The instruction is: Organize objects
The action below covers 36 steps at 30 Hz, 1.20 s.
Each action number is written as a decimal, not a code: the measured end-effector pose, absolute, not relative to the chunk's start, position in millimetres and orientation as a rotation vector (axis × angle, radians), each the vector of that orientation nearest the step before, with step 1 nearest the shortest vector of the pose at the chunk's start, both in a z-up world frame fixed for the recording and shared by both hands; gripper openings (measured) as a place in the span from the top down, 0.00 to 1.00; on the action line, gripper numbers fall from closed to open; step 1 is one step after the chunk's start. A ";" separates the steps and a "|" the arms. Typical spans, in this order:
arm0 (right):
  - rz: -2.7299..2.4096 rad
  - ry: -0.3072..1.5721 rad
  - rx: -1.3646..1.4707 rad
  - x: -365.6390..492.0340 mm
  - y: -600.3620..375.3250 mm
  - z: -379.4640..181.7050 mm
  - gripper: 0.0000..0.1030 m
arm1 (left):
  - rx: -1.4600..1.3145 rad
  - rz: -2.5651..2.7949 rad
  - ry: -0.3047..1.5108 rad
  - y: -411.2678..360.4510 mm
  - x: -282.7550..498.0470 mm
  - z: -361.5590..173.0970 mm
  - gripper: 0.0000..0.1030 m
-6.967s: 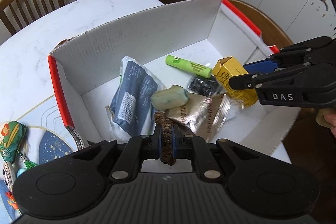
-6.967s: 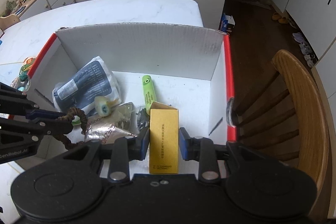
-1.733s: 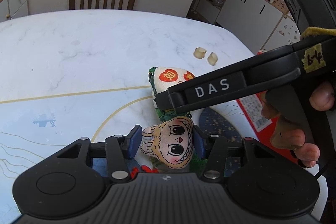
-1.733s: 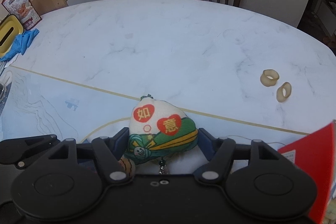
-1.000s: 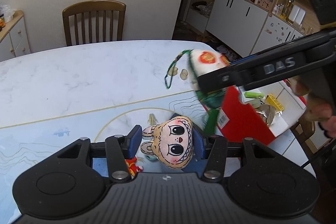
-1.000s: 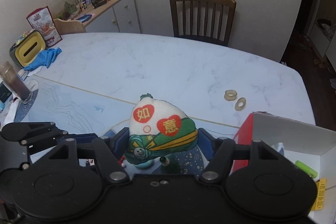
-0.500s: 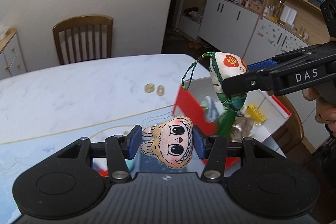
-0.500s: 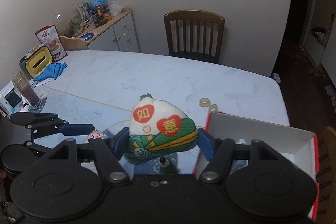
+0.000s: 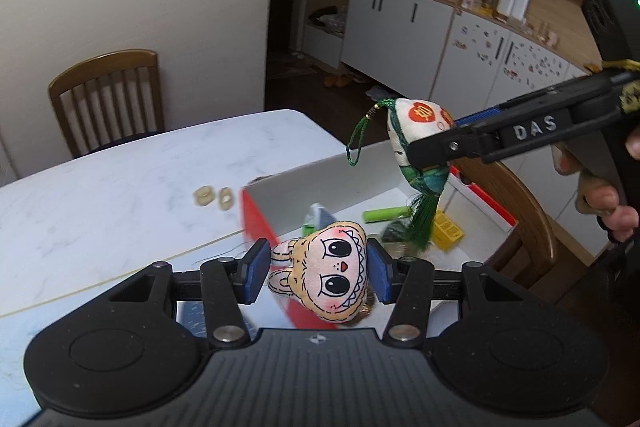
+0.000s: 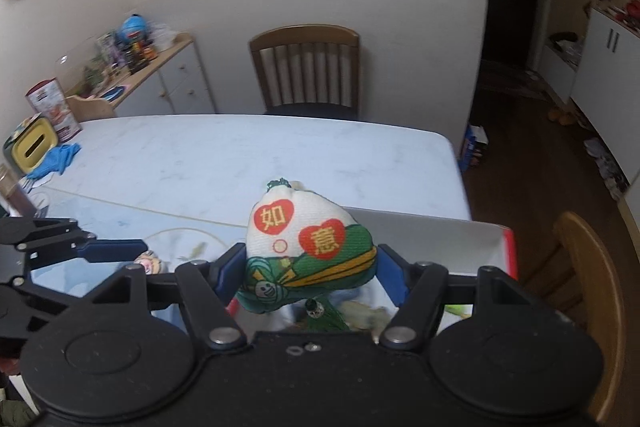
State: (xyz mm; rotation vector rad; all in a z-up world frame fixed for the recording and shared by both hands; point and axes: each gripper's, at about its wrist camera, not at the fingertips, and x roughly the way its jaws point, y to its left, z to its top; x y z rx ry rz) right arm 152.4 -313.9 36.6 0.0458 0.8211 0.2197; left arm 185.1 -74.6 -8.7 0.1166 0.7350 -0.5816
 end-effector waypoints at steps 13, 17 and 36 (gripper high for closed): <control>0.154 0.900 0.067 165.5 -381.7 -4.9 0.34 | 0.221 -0.615 0.787 -162.5 197.1 -42.7 0.51; 0.139 0.934 0.051 170.7 -391.3 -22.8 0.34 | 0.258 -0.594 0.817 -181.5 205.3 -58.5 0.51; 0.174 1.047 -0.017 199.8 -381.9 -85.6 0.34 | 0.321 -0.479 1.000 -209.3 239.7 -117.4 0.51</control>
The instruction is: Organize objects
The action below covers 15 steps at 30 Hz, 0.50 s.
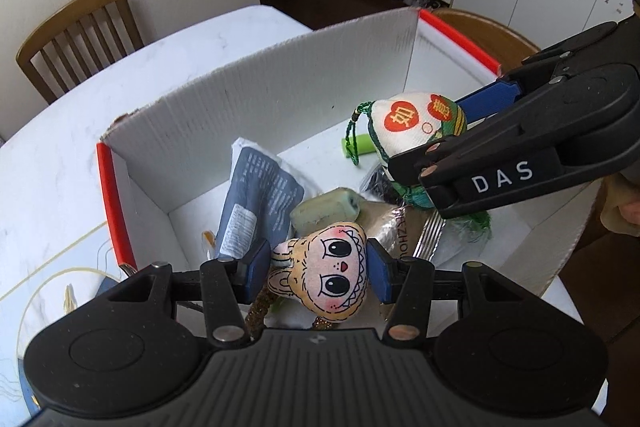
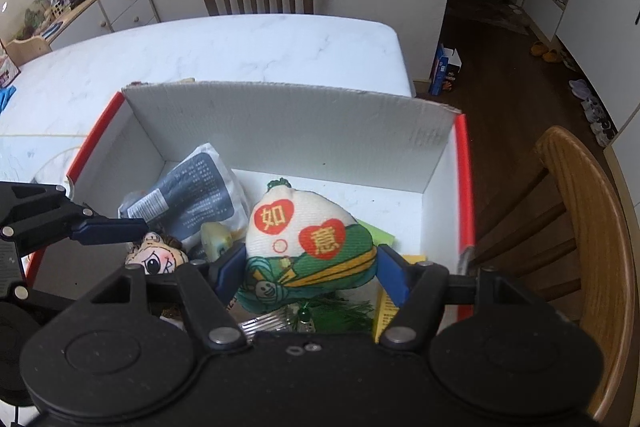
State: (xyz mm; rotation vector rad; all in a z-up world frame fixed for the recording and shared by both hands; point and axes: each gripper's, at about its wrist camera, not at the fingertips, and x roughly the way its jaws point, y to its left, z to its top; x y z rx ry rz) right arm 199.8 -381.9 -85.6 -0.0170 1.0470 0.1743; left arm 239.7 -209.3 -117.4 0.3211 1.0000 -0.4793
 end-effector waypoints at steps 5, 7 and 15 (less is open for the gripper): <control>0.168 1.059 -0.029 202.6 -378.5 -92.3 0.34 | 0.301 -0.470 1.037 -209.1 245.3 -122.3 0.50; 0.167 1.061 -0.026 204.0 -378.2 -92.9 0.33 | 0.291 -0.465 1.053 -210.0 247.9 -122.6 0.50; 0.183 1.059 0.018 200.6 -384.0 -88.7 0.30 | 0.250 -0.453 1.067 -207.5 251.8 -121.7 0.37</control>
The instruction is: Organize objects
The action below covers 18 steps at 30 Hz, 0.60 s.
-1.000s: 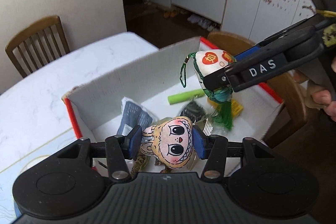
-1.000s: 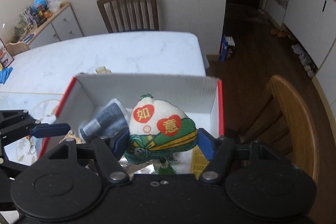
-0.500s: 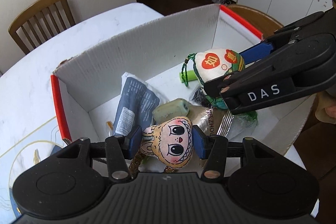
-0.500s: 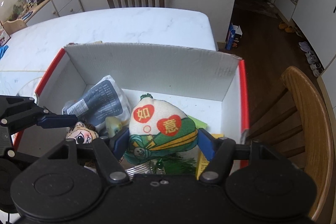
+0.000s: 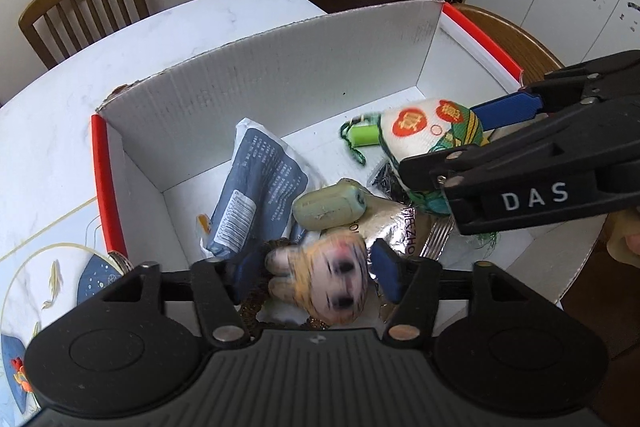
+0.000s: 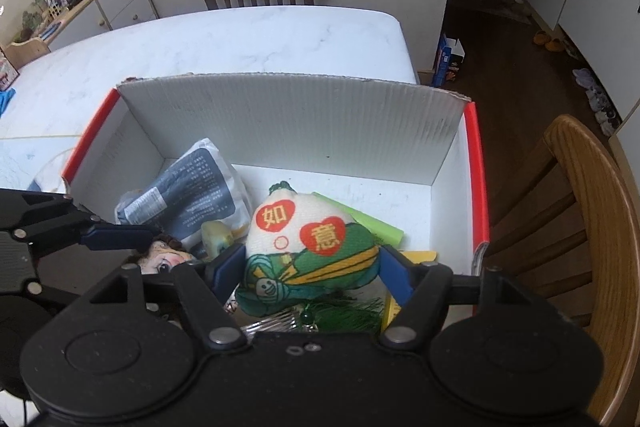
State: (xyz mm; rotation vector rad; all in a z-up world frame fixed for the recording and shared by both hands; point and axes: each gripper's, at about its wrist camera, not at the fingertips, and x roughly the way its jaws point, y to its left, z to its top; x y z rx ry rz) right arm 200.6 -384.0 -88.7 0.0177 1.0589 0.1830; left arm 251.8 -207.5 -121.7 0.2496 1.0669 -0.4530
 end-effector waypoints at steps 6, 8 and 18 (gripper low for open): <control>0.197 1.045 0.023 193.1 -387.6 -80.8 0.27 | 0.247 -0.459 1.042 -205.8 244.0 -116.4 0.36; 0.205 1.034 0.026 188.7 -389.7 -75.1 0.24 | 0.246 -0.460 1.029 -204.8 240.7 -112.7 0.36; 0.238 0.981 0.047 167.4 -398.2 -45.3 0.20 | 0.186 -0.469 0.942 -185.7 222.8 -80.5 0.36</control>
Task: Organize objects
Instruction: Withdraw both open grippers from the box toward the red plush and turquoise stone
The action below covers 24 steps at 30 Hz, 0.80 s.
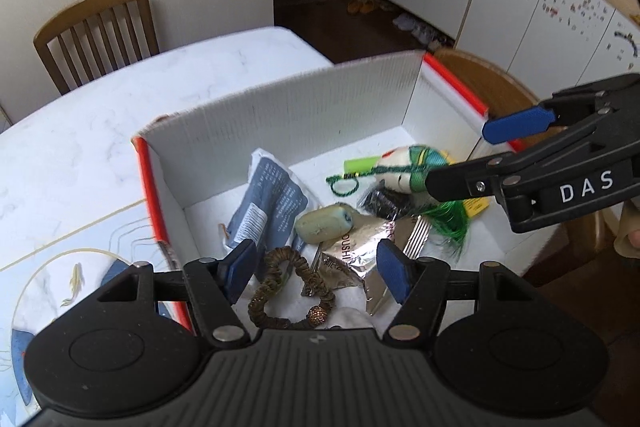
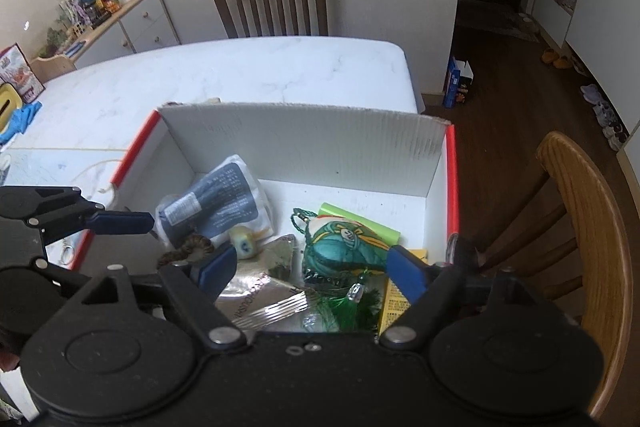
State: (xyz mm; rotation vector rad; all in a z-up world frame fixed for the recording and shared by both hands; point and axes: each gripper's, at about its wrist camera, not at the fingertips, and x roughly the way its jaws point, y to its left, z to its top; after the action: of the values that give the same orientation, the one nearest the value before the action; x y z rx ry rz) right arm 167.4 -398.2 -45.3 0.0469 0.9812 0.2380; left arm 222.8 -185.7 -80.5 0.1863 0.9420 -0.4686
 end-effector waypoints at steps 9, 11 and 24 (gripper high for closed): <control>0.258 0.933 0.035 143.2 -382.3 -16.0 0.18 | 0.110 -0.485 0.856 -151.1 199.6 -45.0 0.33; 0.263 0.919 0.023 138.8 -374.1 -9.6 0.16 | 0.097 -0.482 0.840 -140.3 194.8 -38.5 0.33; 0.325 0.874 -0.009 124.5 -300.9 16.6 0.09 | -0.009 -0.422 0.798 -43.2 180.4 -16.1 0.22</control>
State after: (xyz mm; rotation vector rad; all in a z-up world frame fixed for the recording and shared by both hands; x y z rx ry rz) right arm 124.5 -300.9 16.6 -0.0087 0.8736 0.3250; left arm 180.4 -43.2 -16.1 -0.0093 0.7984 -0.4219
